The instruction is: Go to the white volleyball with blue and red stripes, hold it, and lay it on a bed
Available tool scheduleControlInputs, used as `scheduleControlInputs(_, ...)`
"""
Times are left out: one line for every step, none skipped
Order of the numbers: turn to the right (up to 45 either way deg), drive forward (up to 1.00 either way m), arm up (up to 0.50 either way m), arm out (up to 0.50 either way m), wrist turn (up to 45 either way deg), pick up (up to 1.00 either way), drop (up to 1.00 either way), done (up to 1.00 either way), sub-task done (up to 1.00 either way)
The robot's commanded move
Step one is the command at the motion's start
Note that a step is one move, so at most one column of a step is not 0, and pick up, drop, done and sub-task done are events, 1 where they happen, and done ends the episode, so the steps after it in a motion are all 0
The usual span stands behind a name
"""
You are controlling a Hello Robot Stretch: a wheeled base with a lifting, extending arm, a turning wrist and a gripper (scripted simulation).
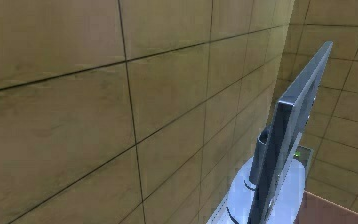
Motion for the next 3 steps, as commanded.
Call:
scheduleControlInputs(0.0, 0.00, 0.10, 0.00, 0.0, 0.00, 0.00, 0.00, 0.00)
scheduleControlInputs(0.0, 0.00, 0.00, 0.36, 0.0, 0.00, 0.00, 0.00, 0.00)
scheduleControlInputs(0.0, 0.00, 0.00, 0.00, 45.0, 0.00, 0.00, 0.00, 0.00)
